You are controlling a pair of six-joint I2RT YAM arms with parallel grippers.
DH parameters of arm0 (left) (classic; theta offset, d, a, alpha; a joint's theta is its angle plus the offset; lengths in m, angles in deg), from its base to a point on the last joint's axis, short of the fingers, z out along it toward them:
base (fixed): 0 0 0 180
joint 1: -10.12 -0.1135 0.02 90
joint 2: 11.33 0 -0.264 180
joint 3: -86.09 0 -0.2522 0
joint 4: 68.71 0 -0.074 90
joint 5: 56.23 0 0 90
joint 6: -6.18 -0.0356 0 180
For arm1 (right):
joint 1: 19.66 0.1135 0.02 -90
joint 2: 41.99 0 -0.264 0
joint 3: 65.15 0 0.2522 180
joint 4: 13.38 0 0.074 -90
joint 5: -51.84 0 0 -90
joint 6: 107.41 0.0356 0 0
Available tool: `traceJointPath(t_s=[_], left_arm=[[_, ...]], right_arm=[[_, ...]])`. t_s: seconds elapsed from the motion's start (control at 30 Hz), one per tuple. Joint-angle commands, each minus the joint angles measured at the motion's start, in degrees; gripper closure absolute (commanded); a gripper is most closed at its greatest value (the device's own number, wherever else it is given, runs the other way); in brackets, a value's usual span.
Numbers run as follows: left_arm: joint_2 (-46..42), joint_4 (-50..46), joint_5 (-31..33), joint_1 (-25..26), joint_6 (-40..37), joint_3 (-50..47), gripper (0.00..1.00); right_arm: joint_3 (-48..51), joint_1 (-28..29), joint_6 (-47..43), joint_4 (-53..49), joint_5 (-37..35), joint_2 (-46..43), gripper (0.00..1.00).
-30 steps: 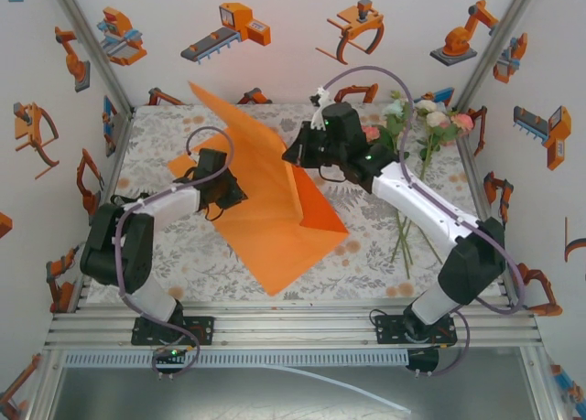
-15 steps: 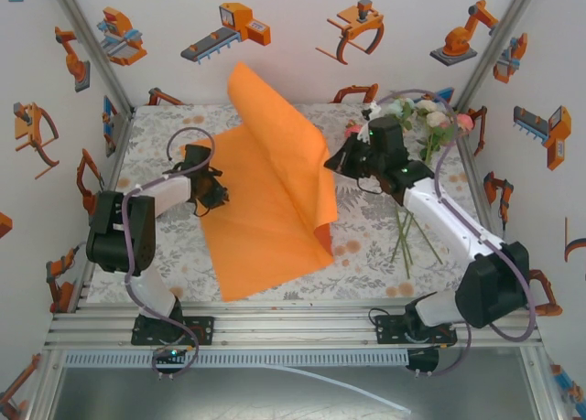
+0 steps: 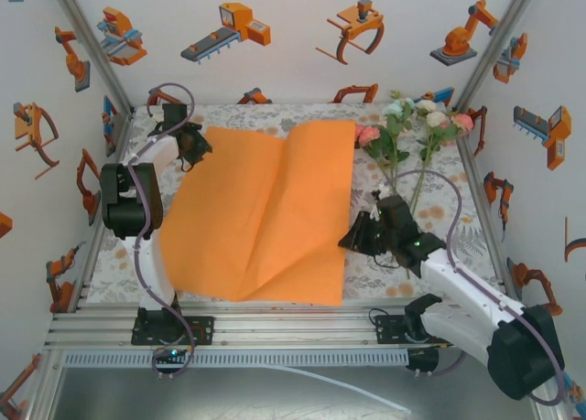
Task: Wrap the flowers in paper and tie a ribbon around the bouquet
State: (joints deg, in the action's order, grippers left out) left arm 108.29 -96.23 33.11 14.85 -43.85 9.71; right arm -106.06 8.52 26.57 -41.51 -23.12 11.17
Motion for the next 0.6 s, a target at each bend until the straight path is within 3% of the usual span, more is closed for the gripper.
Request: traceJointPath(t_s=[0.0,0.07,0.17,0.23,0.3,0.4,0.57], left_arm=[[-6.0,-1.1,-4.9,0.8,-1.7,-0.9,0.57],[-13.0,-1.4,-3.6,2.0,-1.2,-7.1,0.57],[-24.4,-4.5,3.9,5.8,-1.2,-17.9,0.58],[-30.0,-8.5,9.6,8.1,-0.3,-24.2,0.65],[-34.6,-11.5,13.1,9.4,1.9,-30.9,0.79],[-38.7,-14.0,15.8,9.4,3.0,-38.8,1.0],[-35.9,-14.5,11.1,7.7,3.0,-42.4,1.0]], right_arm=[[-2.6,0.3,-1.1,-5.0,-6.8,-6.3,0.48],[-5.1,0.3,-5.2,-6.5,-11.0,-7.3,0.47],[-12.0,0.1,-10.4,-5.1,-12.6,0.5,0.51],[-17.8,0.1,-13.1,-3.3,-10.5,9.4,0.57],[-22.4,0.2,-14.3,0.5,-7.5,18.0,0.68],[-26.0,0.1,-13.8,6.4,-5.5,27.9,0.86],[-26.7,0.1,-9.9,12.5,-3.8,36.2,0.94]])
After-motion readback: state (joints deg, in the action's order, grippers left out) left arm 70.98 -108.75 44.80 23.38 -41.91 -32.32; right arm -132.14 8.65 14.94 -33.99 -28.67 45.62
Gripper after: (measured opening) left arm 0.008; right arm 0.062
